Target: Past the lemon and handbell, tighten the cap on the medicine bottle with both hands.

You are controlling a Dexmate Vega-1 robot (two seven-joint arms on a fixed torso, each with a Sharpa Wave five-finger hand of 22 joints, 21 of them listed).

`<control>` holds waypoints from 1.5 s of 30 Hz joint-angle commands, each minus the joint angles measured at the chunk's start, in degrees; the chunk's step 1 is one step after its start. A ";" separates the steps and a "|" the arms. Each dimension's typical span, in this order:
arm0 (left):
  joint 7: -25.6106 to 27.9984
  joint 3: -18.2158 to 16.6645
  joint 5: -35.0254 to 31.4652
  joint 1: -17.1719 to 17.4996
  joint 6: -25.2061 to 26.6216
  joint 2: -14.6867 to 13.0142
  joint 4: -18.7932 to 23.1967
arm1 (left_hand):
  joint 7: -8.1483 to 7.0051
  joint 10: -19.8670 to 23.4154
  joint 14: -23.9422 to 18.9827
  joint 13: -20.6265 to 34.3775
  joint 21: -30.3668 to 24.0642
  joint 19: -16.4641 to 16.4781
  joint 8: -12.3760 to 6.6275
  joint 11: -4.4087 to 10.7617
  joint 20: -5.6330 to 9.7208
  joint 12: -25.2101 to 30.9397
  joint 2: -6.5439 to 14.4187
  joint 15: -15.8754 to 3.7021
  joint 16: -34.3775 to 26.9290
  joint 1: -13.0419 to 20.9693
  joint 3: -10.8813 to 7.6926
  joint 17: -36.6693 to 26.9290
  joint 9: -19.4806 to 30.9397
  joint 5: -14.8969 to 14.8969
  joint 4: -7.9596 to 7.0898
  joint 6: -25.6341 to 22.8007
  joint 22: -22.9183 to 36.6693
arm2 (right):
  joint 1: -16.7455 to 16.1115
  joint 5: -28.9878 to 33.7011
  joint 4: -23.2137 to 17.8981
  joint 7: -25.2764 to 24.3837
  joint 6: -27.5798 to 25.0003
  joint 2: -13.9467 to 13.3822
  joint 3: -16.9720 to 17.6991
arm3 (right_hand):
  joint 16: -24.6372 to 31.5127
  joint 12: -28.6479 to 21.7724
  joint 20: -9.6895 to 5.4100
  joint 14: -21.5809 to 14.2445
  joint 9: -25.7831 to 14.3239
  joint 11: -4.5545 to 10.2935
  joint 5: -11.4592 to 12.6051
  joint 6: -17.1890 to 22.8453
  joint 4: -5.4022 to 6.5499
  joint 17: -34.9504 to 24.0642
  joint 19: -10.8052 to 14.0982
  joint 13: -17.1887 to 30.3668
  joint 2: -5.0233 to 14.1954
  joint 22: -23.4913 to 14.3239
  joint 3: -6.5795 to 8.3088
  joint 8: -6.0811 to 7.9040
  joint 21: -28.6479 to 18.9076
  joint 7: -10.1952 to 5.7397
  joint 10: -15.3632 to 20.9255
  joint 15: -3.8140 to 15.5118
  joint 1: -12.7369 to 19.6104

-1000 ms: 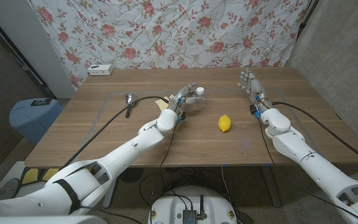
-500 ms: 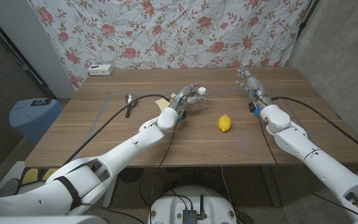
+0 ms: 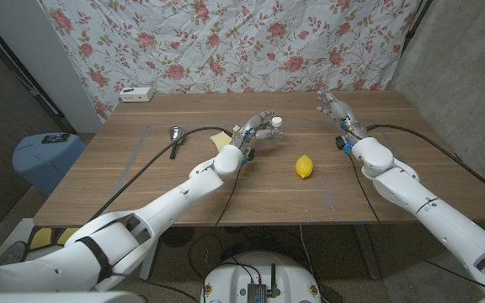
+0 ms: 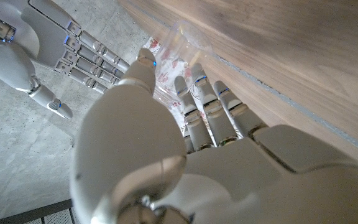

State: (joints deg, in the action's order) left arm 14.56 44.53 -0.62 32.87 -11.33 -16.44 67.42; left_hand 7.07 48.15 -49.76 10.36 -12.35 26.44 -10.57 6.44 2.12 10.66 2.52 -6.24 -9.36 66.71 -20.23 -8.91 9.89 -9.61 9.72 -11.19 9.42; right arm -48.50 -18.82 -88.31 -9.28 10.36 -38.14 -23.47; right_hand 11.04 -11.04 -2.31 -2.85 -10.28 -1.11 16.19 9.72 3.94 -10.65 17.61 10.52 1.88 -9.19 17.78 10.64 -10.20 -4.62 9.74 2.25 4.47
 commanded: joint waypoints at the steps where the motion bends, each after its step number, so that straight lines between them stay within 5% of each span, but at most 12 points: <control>1: -1.45 -0.37 1.08 -0.11 -0.76 0.27 0.14 | 3.00 1.44 -0.49 0.08 -0.44 2.21 -0.06 1.37 -1.73 0.08 -0.34 -4.30 -0.42 -0.38 -1.66 -0.19 0.18 -0.51 -1.00 -0.20 0.09 | 0.24 3.67 -5.44 -0.33 -5.16 -2.89 -0.54 | 0.01 -0.18 -2.66 -0.63 -0.09 0.12 0.14 0.53 -0.61 -0.14 0.38 0.29 -0.07 -0.26 0.00 0.52 -0.42 0.19 0.23 0.09 0.80; 4: -2.61 -0.47 1.78 -0.20 0.09 0.13 0.68 | 2.97 1.36 -0.60 0.09 -0.51 2.90 -0.05 1.39 -1.90 0.07 -0.37 -4.28 -0.46 -0.42 -1.76 -0.21 0.18 -0.51 -1.00 -0.16 0.07 | 0.33 4.78 -7.59 -0.43 -7.80 -3.97 -0.78 | 0.01 -0.16 -2.61 -0.69 -0.10 -0.07 0.13 0.62 -0.96 -0.10 0.51 0.29 -0.31 -0.26 -0.01 0.52 -0.45 0.25 0.18 0.02 1.13; 5: -2.76 -0.48 1.88 -0.24 0.07 0.15 0.66 | 3.02 1.33 -0.64 0.09 -0.53 3.10 -0.03 1.34 -1.84 0.07 -0.38 -4.28 -0.47 -0.44 -1.79 -0.21 0.18 -0.51 -1.00 -0.11 0.07 | 0.38 5.16 -8.34 -0.46 -8.86 -4.34 -0.88 | -0.01 -0.17 -2.61 -0.71 -0.15 -0.16 0.10 0.72 -1.65 -0.07 0.44 0.29 -0.78 -0.26 -0.07 0.51 -0.41 -1.83 0.22 -0.02 1.73; 7: -3.07 -0.46 2.03 -0.35 -0.19 0.18 0.48 | 3.02 1.36 -0.73 0.10 -0.54 3.35 -0.03 1.34 -1.75 0.09 -0.38 -4.25 -0.50 -0.48 -1.83 -0.22 0.18 -0.51 -1.03 -0.11 0.06 | 0.38 5.47 -9.86 -0.37 -10.84 -5.00 -0.93 | -0.02 -0.16 -2.59 -0.76 -0.16 -0.07 0.08 0.77 -2.35 -0.04 0.55 0.29 -1.05 -0.27 -0.05 0.47 -0.43 0.41 0.20 -0.02 2.40; 10: -3.37 -0.52 2.36 -0.46 -0.80 0.37 -0.02 | 3.31 1.36 -0.93 0.11 -0.43 3.89 -0.11 0.81 -1.41 0.12 -0.46 -4.18 -0.54 -0.49 -1.99 -0.23 0.18 -0.52 -0.99 -0.27 0.03 | 0.46 6.46 -12.35 -0.50 -14.33 -6.15 -1.17 | -0.02 -0.33 -2.58 -0.83 -0.17 -0.49 0.05 1.44 -2.87 -0.02 0.73 0.30 -1.27 -0.27 -0.04 0.68 -0.47 1.76 0.65 -0.04 2.88; 15: -3.69 -0.58 2.69 -0.51 -0.95 0.52 -0.22 | 3.41 1.18 -1.18 0.15 -0.41 5.24 -0.20 0.57 -2.98 0.10 -0.56 -3.76 -0.55 -0.40 -2.33 -0.22 0.18 -0.52 -0.90 -0.56 0.00 | 0.73 7.55 -15.32 -0.38 -18.37 -7.46 -1.47 | -0.01 -0.35 -2.51 -0.92 -0.18 -0.26 0.04 1.56 -3.28 0.00 0.91 0.31 -1.46 -0.27 -0.03 0.69 -0.52 2.06 0.73 -0.10 3.29; 23: -4.11 -0.30 2.25 -0.79 1.98 0.12 1.72 | 3.42 1.71 -1.39 0.18 -0.08 5.39 -0.22 0.77 -3.14 0.33 -0.42 -3.63 -0.51 -0.33 -2.66 -0.14 0.18 -0.54 -0.90 -0.71 -0.01 | 1.91 10.00 -19.90 0.14 -25.42 -9.40 -2.64 | 0.13 -0.33 -2.34 -1.45 -0.22 -0.10 -0.03 2.40 -4.56 0.05 1.44 0.33 -2.20 -0.26 -0.04 0.93 -0.62 2.18 0.82 -0.03 4.58; 27: -4.37 -0.23 2.21 -0.84 3.32 -0.20 2.80 | 3.42 2.20 -1.42 0.20 0.11 5.45 -0.22 0.95 -3.17 0.50 -0.48 -3.67 -0.45 -0.19 -2.84 -0.11 0.18 -0.57 -0.79 -0.76 -0.02 | 2.70 11.37 -21.98 0.43 -29.00 -10.15 -3.44 | 0.18 -0.32 -2.32 -1.91 -0.31 -0.10 -0.09 3.14 -6.24 0.09 2.08 0.35 -2.82 -0.27 0.13 1.06 -0.70 -0.51 0.87 0.08 6.47; 33: -4.78 0.18 1.43 -1.18 5.25 -0.96 4.38 | 3.53 3.14 -1.81 0.22 0.56 5.27 -0.25 1.02 -2.47 0.77 -0.34 -3.61 -0.50 -0.19 -3.21 -0.12 0.18 -0.59 -0.84 -0.98 -0.04 | 3.91 12.59 -24.62 1.32 -33.99 -10.97 -4.39 | 0.26 -0.41 -2.26 -2.53 -0.36 0.05 -0.19 2.99 -7.93 0.09 2.64 0.39 -3.41 -0.29 0.24 0.84 -0.70 2.87 1.27 0.03 8.40; 45: -5.40 1.17 -0.16 -2.31 7.20 -1.46 5.21 | 3.50 3.61 -2.28 0.22 1.01 5.22 -0.33 1.25 -1.37 0.75 -0.63 -3.92 -0.56 -0.25 -3.52 -0.22 0.18 -0.56 -0.79 -1.44 -0.05 | 6.92 15.24 -28.53 3.69 -42.11 -12.43 -7.00 | 0.36 -0.42 -2.25 -3.15 -0.38 0.37 -0.18 3.42 -9.11 0.08 3.45 0.42 -3.61 -0.29 0.39 0.90 -0.83 2.69 1.47 0.09 9.91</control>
State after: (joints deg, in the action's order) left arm 9.87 44.91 0.38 31.39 -6.22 -17.39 71.58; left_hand 7.69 49.18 -50.51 10.27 -11.43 31.59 -10.58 5.41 0.46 11.05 1.61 -5.95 -9.64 65.83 -21.73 -8.91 9.86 -9.99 10.42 -12.20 9.34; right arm -44.06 -6.05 -113.01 -7.53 -24.27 -49.08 -28.32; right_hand 11.04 -11.26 -2.35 -5.45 -10.56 -0.72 16.19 12.47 -4.76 -10.39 20.32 10.82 -1.72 -9.19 18.10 11.52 -10.65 -1.83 10.76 2.17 13.55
